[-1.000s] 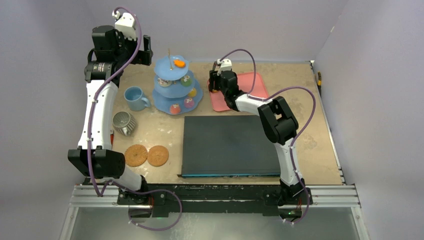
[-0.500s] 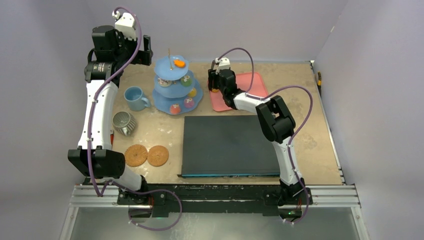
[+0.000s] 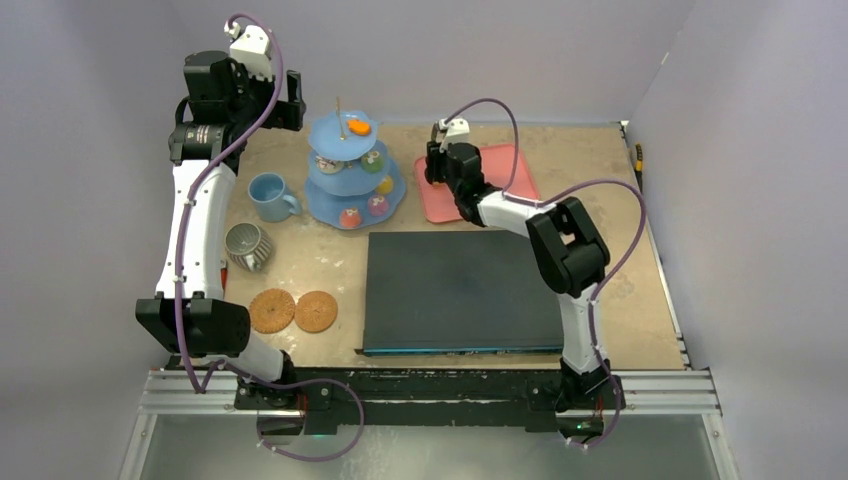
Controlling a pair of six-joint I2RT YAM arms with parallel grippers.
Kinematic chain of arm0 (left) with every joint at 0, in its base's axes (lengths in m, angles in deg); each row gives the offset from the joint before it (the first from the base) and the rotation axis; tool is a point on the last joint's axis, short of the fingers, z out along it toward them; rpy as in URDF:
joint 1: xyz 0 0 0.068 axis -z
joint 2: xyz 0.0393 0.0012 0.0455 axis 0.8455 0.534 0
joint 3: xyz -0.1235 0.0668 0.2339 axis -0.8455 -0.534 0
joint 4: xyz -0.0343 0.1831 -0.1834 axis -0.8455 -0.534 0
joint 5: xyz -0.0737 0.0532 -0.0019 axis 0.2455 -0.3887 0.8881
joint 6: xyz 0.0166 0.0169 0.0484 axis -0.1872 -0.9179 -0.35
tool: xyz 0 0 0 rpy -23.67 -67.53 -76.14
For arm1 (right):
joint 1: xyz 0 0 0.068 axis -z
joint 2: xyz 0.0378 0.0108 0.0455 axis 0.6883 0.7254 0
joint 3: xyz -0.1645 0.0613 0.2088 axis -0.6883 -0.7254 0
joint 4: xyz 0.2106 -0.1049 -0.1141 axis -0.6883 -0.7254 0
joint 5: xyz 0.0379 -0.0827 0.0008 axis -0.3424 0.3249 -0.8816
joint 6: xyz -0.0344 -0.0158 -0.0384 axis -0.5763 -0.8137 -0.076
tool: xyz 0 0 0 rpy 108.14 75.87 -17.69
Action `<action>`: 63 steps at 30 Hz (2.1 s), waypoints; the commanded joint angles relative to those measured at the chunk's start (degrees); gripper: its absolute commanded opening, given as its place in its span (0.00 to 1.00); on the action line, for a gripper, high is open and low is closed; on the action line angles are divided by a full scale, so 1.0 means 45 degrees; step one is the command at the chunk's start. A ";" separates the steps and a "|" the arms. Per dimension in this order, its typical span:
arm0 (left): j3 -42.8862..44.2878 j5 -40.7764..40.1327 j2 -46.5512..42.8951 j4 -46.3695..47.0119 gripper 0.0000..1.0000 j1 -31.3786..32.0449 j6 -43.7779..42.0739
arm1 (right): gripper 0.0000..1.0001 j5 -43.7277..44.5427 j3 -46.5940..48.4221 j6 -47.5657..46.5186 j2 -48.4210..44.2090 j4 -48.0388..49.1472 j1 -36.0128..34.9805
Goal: Serve the afternoon tea
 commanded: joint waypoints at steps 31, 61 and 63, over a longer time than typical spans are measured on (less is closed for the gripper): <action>0.0123 0.0117 -0.0489 0.0322 0.99 -0.0081 -0.0141 | 0.44 -0.1422 0.4520 -0.0296 -0.1856 0.0112 -0.3317; 0.0086 0.0118 -0.0526 0.0342 0.99 -0.0127 -0.0166 | 0.61 -0.1178 0.4956 -0.0632 -0.1302 0.0214 -0.3313; 0.0114 0.0117 -0.0528 0.0322 0.99 -0.0127 -0.0163 | 0.61 -0.1204 0.4809 -0.0638 -0.1547 0.0113 -0.3320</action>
